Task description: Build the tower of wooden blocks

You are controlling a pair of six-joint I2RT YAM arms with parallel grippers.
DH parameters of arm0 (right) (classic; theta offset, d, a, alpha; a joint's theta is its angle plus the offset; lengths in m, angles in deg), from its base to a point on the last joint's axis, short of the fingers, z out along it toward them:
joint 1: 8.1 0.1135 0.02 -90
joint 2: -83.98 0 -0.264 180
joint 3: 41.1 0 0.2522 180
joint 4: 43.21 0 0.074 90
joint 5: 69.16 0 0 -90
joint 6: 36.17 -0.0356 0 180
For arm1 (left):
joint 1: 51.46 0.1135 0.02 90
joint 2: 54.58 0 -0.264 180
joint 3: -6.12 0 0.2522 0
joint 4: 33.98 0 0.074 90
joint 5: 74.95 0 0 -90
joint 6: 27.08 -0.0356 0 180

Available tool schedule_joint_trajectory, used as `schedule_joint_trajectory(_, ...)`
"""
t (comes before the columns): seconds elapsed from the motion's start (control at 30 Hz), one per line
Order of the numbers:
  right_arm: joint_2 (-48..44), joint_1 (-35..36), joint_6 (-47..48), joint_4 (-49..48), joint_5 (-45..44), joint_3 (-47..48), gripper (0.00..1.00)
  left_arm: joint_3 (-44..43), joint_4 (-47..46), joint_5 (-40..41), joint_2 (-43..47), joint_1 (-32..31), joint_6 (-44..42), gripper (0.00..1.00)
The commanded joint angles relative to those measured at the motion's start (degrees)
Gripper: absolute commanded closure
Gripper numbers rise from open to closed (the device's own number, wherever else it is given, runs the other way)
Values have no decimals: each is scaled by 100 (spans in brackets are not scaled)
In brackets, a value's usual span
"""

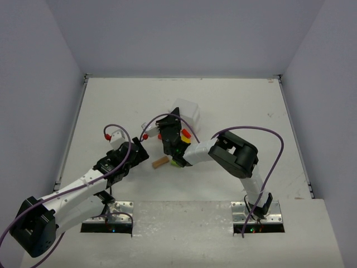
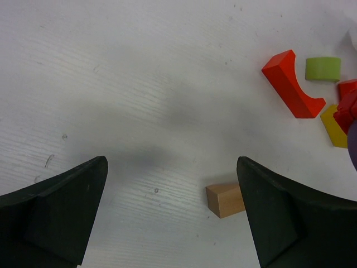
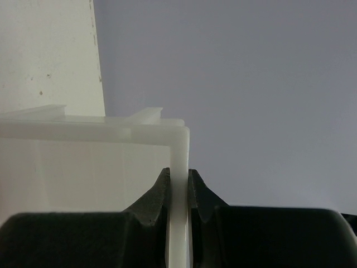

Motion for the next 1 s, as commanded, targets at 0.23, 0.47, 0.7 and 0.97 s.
schedule_joint_trajectory(0.23, -1048, -1148, -1057, -390, -380, 668, 100, -433, -502, -53, -39, 19, -201, 0)
schedule_joint_trajectory(0.47, -1258, -2486, -2424, -241, -938, 1022, 100, -735, -560, 88, -240, 19, -449, 0)
schedule_joint_trajectory(0.7, -1447, -2780, -2815, -170, -1224, 1065, 100, -923, -631, 112, -391, 19, -583, 0)
schedule_joint_trajectory(0.97, -2062, -2835, -6815, 7900, 3255, 2542, 100, -1135, -464, 265, -412, 19, -793, 0)
